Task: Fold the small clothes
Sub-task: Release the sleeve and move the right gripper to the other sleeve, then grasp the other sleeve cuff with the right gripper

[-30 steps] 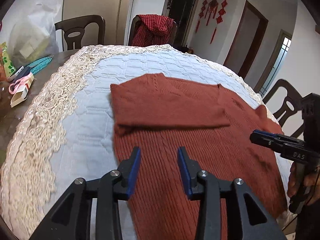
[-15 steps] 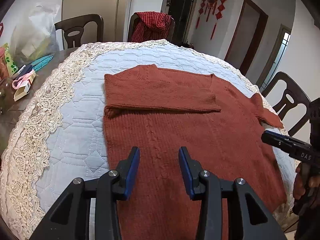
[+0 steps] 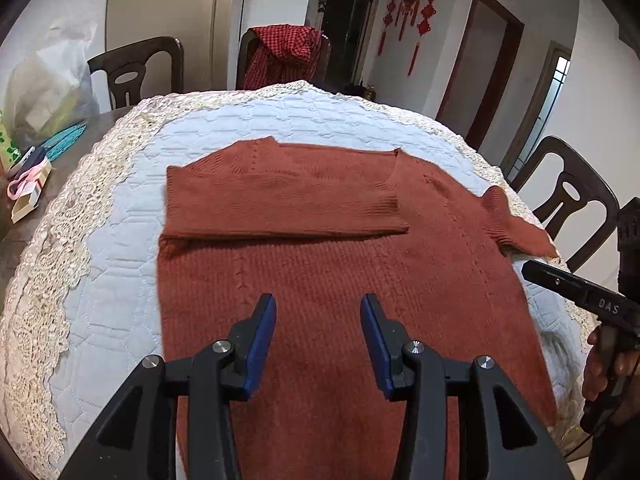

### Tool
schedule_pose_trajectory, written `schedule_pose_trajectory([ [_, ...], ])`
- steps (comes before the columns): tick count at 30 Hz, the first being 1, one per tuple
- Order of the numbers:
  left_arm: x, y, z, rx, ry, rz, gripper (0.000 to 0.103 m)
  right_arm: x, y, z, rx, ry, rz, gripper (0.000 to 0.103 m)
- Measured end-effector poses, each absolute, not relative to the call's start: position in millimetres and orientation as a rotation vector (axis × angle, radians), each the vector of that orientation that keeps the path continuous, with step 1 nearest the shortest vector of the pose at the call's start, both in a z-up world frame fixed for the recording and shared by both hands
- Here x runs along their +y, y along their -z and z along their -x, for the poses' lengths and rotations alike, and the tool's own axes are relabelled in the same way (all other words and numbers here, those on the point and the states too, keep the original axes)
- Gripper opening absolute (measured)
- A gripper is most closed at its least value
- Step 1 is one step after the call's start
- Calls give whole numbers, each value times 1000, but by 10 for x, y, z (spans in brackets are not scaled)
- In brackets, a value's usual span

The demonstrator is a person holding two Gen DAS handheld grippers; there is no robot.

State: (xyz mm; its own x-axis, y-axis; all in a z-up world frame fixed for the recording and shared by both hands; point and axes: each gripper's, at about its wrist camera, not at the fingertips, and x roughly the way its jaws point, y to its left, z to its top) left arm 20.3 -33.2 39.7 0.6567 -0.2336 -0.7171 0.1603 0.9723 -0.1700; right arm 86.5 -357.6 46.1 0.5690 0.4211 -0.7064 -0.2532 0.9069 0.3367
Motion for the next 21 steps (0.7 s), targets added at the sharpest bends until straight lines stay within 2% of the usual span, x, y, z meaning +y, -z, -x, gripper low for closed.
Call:
schedule_pose_trajectory([
  [3,-311,-488,-183,797,224,97,47,-3725,-479,-891,875,-365,-234,41],
  [6,-244,-532,-177,771,208,105,54,-3913,-487,-912,866,-320,-263,42],
  [9,-180,-456,-235,792,188,118,54,-4106,-443,-949,867,-267,-305,45],
  [21,-75,-129,-338,875,160,143,54,-4758,-194,-1165,884,-96,-558,45],
])
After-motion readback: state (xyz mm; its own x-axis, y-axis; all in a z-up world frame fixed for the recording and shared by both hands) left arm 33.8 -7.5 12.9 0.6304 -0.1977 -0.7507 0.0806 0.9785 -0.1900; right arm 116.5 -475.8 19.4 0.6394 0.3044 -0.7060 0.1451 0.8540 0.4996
